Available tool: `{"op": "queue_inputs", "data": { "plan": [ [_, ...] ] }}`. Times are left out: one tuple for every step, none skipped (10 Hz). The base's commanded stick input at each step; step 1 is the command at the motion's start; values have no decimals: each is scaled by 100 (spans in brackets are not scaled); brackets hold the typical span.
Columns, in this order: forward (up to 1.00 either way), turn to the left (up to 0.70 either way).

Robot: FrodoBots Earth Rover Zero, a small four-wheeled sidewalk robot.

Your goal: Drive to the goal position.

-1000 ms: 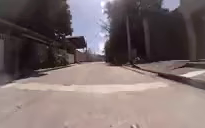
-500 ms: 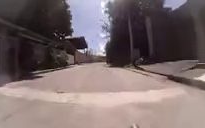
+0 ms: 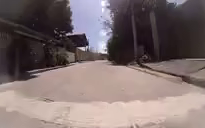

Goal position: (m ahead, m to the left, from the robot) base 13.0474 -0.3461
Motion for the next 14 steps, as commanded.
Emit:
{"op": "queue_inputs", "data": {
  "plan": [
    [100,0],
    [100,0],
    [100,0],
    [100,0],
    [100,0],
    [100,0],
    [100,0],
    [100,0],
    [100,0],
    [100,0],
    [100,0],
    [100,0],
    [100,0],
    [100,0]
  ]
}}
